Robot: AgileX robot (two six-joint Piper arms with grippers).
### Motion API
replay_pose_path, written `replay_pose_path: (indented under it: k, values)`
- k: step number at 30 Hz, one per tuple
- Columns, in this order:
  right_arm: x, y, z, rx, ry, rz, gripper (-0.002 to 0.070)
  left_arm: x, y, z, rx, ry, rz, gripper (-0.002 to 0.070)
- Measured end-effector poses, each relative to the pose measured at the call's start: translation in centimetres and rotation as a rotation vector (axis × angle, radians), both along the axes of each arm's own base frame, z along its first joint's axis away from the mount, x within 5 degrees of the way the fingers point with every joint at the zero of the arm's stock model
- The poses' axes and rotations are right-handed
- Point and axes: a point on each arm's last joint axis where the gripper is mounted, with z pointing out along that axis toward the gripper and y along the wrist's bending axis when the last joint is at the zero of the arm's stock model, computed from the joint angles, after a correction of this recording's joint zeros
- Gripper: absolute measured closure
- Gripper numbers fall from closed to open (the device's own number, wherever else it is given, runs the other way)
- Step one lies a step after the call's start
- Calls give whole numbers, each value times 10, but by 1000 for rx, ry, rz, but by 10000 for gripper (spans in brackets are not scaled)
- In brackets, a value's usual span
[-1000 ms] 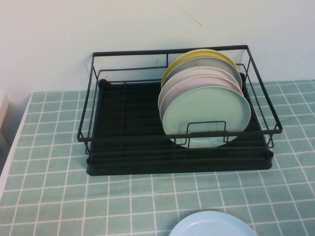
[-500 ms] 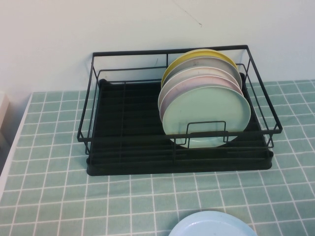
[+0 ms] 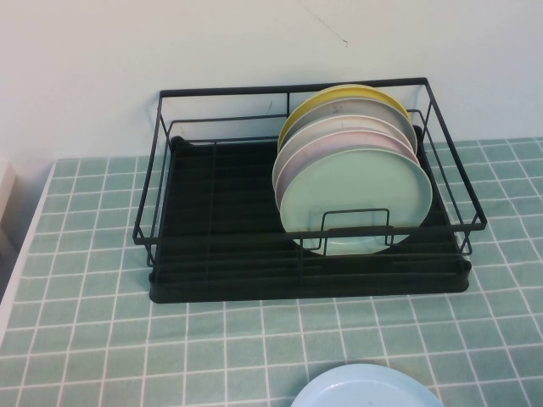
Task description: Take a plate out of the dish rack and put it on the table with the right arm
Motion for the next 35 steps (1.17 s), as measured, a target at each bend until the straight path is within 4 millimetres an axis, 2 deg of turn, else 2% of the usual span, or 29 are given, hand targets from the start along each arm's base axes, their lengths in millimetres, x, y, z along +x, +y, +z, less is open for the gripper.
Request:
replay_pose_path:
  k: [35]
  values:
    - [0,3,0,-41,4,90,678,0,0,0,0,0,0,678]
